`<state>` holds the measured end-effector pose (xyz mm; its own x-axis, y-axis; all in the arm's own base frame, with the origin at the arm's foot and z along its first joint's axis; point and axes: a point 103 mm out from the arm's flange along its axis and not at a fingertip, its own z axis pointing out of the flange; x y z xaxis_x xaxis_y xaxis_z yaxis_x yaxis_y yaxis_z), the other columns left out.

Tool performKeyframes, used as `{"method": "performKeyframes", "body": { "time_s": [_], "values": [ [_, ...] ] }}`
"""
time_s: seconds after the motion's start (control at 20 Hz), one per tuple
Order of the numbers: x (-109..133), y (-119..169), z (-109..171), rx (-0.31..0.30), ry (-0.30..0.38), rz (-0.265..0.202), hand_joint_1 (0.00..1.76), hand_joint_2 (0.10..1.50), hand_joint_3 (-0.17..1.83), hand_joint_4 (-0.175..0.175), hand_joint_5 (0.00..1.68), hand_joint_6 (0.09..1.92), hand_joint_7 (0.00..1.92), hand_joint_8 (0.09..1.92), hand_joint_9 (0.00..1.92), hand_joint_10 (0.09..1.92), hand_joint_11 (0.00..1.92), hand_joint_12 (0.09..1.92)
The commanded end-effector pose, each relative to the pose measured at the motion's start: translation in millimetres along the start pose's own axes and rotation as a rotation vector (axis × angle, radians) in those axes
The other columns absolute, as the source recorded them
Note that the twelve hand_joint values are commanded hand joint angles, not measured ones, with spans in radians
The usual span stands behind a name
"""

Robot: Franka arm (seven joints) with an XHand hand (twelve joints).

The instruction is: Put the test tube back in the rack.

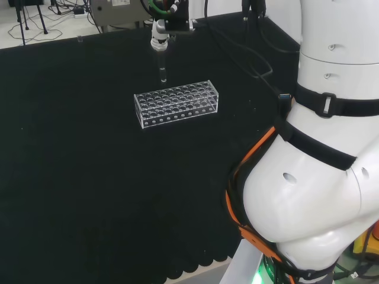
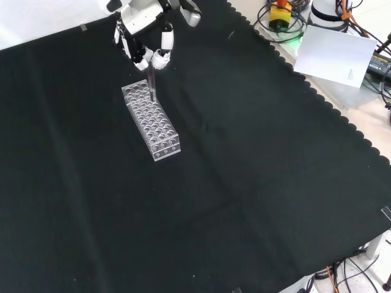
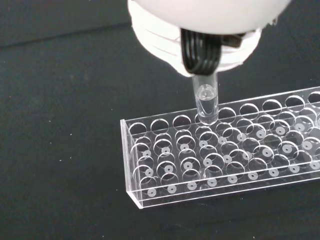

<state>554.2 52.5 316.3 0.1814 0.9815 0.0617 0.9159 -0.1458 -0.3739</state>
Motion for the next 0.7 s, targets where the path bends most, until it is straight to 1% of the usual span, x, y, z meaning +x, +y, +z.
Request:
{"method": "performKeyframes", "body": {
  "time_s": [0.05,0.3,0.7],
  "values": [
    [-2,-1,5,0.011,0.004,0.005,1.43,0.61,0.62,-0.175,1.39,0.39,1.49,0.48,1.50,0.09,0.73,1.21],
    [-11,-3,17,0.028,0.022,0.015,1.43,0.61,0.62,-0.175,1.40,0.39,1.49,0.49,1.50,0.09,0.73,1.21],
    [-13,1,32,0.052,0.051,0.021,1.43,0.61,0.62,-0.175,1.40,0.39,1.49,0.49,1.50,0.09,0.73,1.21]
  ]
}}
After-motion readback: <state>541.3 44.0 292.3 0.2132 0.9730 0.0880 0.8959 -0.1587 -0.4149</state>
